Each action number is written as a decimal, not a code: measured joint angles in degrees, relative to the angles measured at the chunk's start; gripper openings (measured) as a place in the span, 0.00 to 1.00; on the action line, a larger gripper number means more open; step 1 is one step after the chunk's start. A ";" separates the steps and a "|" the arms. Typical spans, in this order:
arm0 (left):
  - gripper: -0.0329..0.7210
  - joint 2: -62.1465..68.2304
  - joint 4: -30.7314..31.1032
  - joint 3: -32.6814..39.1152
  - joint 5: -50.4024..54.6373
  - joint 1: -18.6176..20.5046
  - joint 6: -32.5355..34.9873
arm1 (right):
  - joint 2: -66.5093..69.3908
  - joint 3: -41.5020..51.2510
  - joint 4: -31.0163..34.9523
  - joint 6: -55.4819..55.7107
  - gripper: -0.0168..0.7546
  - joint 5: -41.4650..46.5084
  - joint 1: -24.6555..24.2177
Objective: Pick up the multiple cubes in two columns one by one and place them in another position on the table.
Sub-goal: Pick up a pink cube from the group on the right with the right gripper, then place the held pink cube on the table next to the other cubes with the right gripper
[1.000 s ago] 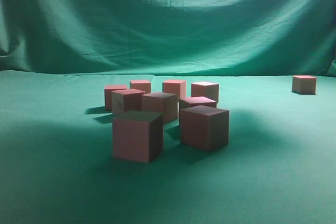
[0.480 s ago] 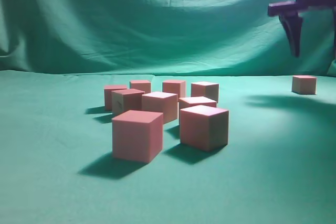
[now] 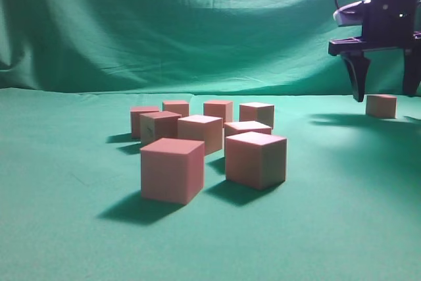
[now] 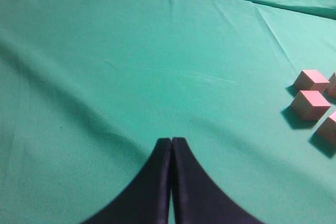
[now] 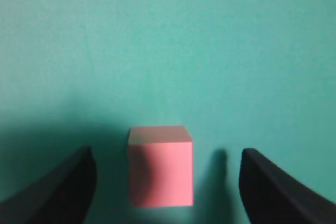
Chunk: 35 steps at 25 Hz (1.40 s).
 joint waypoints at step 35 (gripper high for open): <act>0.04 0.00 0.00 0.00 0.00 0.00 0.00 | -25.74 -4.44 6.22 -1.40 0.37 10.26 21.06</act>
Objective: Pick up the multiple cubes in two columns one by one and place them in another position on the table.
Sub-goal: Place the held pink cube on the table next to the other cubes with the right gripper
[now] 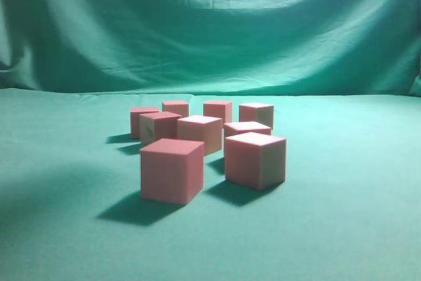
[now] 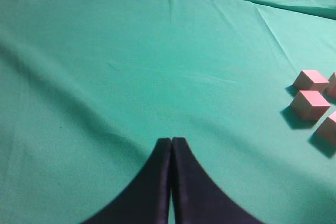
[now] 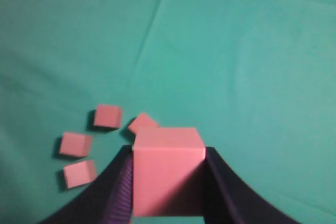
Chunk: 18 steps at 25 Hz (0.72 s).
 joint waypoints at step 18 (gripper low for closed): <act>0.04 0.00 0.00 0.00 0.00 0.00 0.00 | -0.69 32.19 3.96 -1.58 0.37 -19.88 28.23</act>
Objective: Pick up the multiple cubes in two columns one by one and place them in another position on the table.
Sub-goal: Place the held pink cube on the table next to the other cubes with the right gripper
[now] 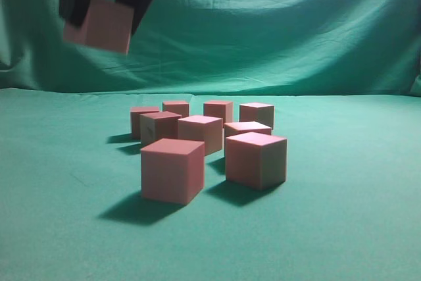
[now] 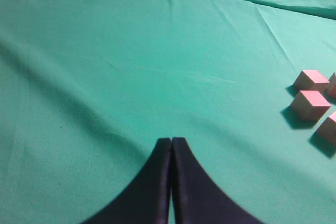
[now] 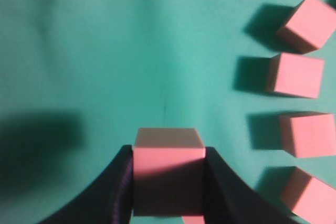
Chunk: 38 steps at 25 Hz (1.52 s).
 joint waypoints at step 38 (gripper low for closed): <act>0.04 0.00 0.00 0.00 0.00 0.00 0.00 | 12.66 0.16 -1.43 -5.66 0.37 -5.90 0.00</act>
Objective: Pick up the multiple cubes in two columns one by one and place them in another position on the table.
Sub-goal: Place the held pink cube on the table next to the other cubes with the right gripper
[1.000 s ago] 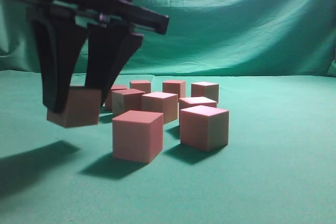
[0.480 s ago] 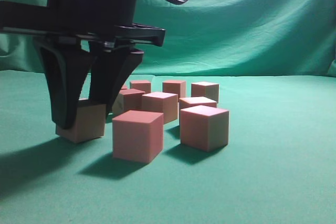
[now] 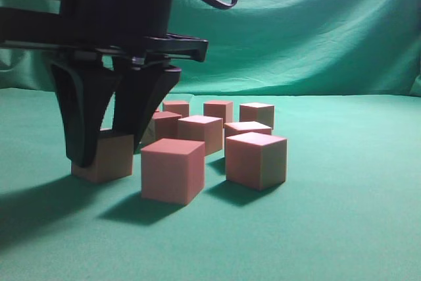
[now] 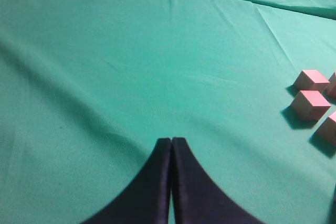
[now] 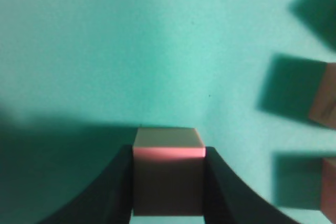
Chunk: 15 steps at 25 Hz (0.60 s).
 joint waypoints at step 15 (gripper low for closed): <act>0.04 0.00 0.00 0.00 0.00 0.00 0.00 | 0.63 -7.67 -0.17 -2.80 0.78 5.56 0.00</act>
